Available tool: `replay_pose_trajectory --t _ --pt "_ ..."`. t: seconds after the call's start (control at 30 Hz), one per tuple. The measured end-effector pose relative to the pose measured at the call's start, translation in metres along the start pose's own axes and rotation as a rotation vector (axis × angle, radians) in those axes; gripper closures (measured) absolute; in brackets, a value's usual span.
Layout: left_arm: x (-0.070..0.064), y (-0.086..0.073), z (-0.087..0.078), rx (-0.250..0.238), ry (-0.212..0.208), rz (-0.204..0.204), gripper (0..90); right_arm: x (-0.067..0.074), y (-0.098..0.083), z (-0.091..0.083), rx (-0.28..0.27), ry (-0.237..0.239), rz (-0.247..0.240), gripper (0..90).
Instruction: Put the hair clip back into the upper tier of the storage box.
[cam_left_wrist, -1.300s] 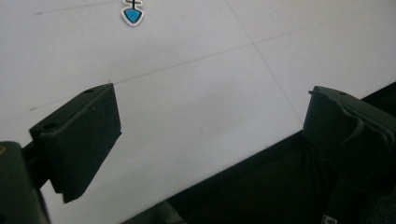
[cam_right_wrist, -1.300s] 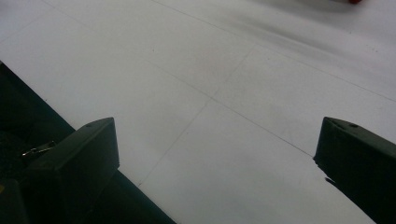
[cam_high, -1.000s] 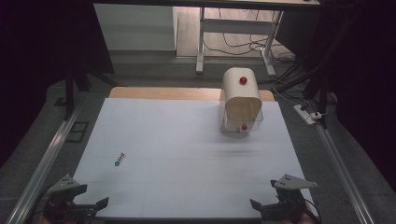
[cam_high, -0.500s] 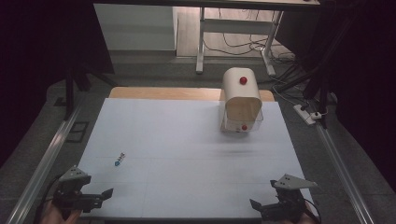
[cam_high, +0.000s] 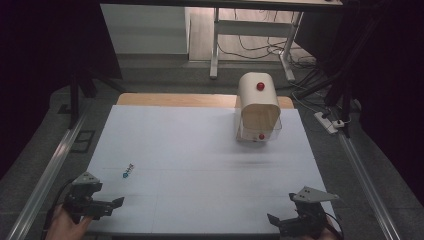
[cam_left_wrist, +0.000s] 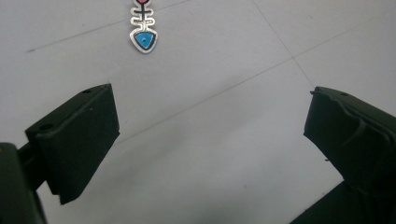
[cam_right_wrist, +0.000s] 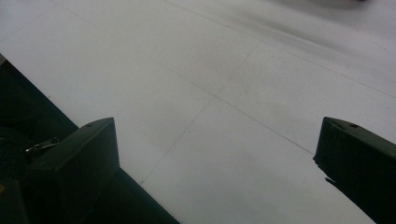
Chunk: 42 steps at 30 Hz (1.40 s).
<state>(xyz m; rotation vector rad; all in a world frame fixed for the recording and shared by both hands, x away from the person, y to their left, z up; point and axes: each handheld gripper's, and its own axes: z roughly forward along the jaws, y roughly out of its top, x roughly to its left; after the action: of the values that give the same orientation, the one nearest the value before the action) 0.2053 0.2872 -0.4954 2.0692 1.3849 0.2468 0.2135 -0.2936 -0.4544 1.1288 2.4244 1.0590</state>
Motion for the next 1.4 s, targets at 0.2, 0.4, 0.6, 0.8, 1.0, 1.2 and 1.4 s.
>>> replay_pose_trajectory --t 0.2,0.4,0.6,0.8,1.0,1.2,1.4 --pt "0.007 0.008 0.006 0.003 0.015 0.027 3.3 0.000 0.000 0.000 0.000 0.002 0.002 0.0" --pt "0.016 0.015 0.012 -0.003 0.020 0.015 3.1 0.000 0.000 0.000 0.003 0.006 0.001 0.0" --pt "0.023 0.022 0.020 -0.008 0.007 0.005 2.9 -0.001 0.000 0.001 0.006 0.008 0.000 0.0" --pt "0.025 0.032 0.031 0.003 0.012 0.027 2.0 0.000 0.000 0.001 0.011 0.011 -0.004 0.0" --pt "0.026 0.043 0.045 0.030 0.011 0.062 0.7 -0.001 0.000 0.001 0.013 0.015 -0.002 0.0" --pt "0.028 0.050 0.064 0.067 0.052 0.141 0.0 -0.001 0.000 0.001 0.015 0.017 -0.001 0.0" --pt "0.031 0.056 0.077 0.074 0.057 0.162 0.0 -0.001 0.000 0.002 0.016 0.021 0.001 0.0"
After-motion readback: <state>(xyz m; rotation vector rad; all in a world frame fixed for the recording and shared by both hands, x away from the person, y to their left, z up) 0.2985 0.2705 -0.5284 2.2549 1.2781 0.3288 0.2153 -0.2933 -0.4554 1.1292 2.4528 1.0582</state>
